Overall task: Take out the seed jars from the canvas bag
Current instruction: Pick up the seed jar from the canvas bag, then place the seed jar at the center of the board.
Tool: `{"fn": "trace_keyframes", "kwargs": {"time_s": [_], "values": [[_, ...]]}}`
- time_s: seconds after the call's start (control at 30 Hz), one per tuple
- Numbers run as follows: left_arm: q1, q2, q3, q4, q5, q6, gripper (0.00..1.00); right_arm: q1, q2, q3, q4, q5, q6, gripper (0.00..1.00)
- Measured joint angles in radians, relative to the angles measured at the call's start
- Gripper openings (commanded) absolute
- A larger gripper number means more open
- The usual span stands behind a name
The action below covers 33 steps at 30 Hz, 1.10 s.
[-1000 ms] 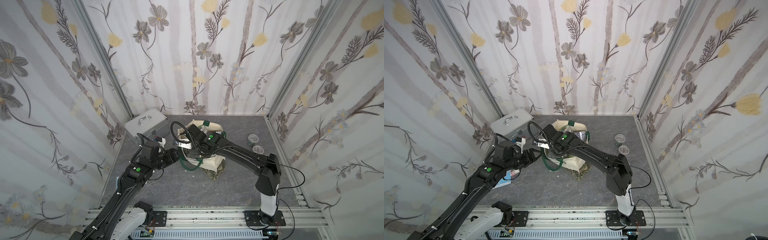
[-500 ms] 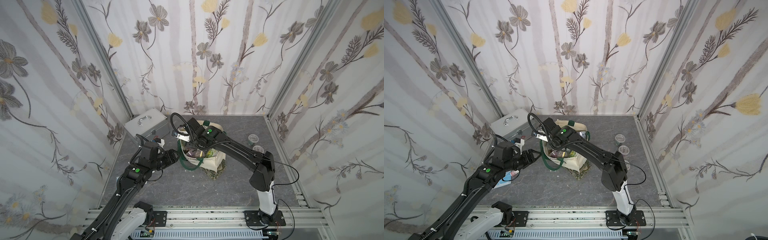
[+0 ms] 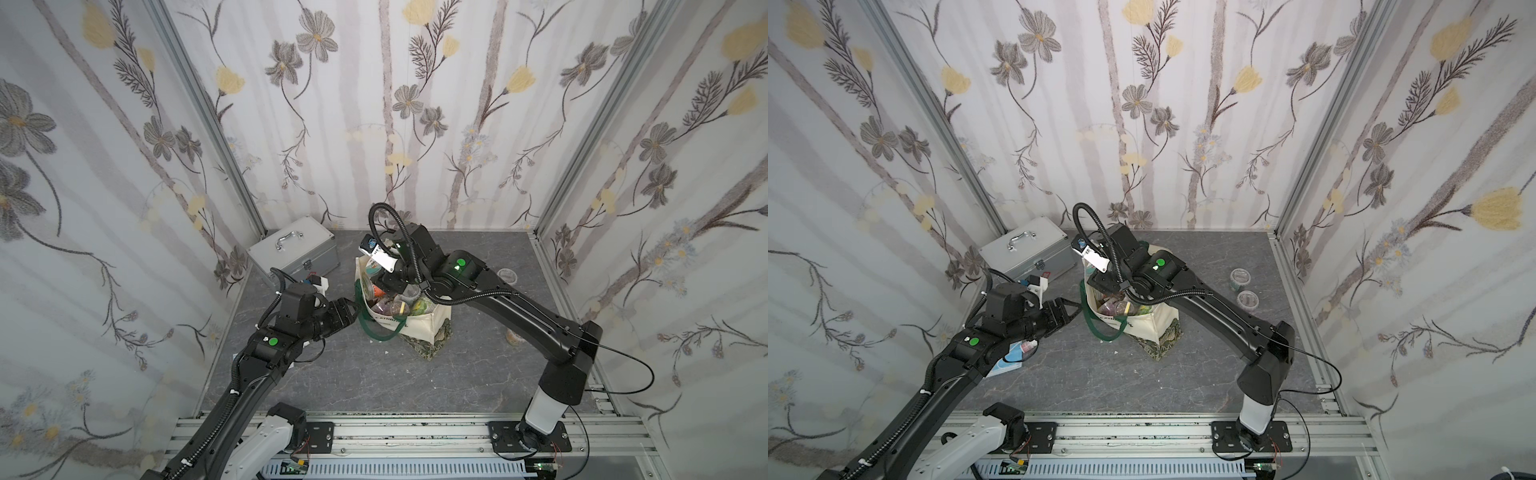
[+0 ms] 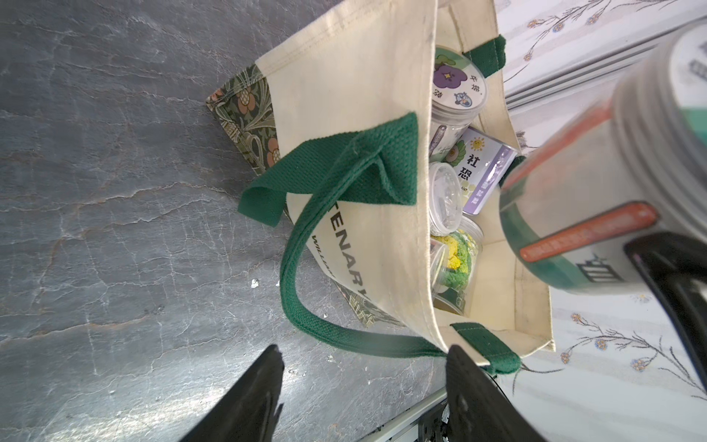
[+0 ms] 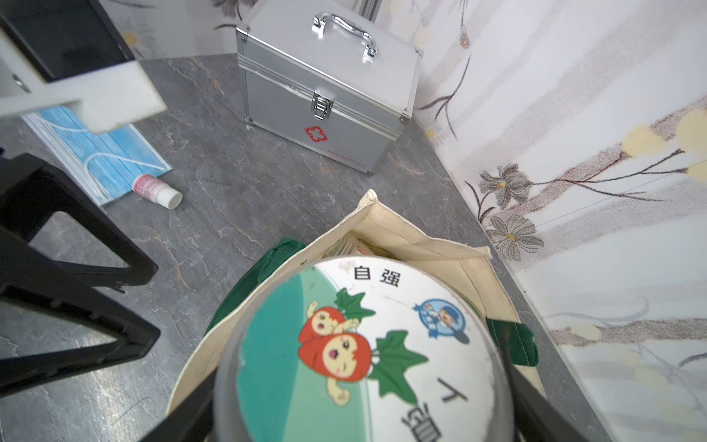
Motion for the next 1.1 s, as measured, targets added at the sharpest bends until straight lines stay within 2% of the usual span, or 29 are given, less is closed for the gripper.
{"fn": "trace_keyframes", "kwargs": {"time_s": [0.17, 0.37, 0.5, 0.63, 0.87, 1.1], "values": [[0.000, 0.005, 0.003, -0.003, 0.000, 0.000, 0.70, -0.004, -0.192, -0.249, 0.140, -0.023, 0.087, 0.58], [0.000, 0.028, 0.008, -0.005, 0.001, -0.004, 0.70, -0.026, -0.485, -0.577, 0.342, 0.036, 0.172, 0.59], [0.000, 0.042, 0.012, 0.003, 0.001, -0.005, 0.70, -0.088, -0.664, -0.761, 0.473, 0.069, 0.237, 0.61], [0.000, 0.059, 0.014, 0.011, 0.005, -0.008, 0.70, -0.211, -0.773, -0.920, 0.576, 0.074, 0.322, 0.60], [0.000, 0.069, 0.018, 0.018, 0.008, -0.015, 0.70, -0.374, -0.807, -1.140, 0.716, 0.087, 0.455, 0.60], [0.000, 0.062, 0.018, 0.017, 0.011, -0.019, 0.70, -0.506, -0.689, -1.258, 0.916, 0.101, 0.581, 0.60]]}}
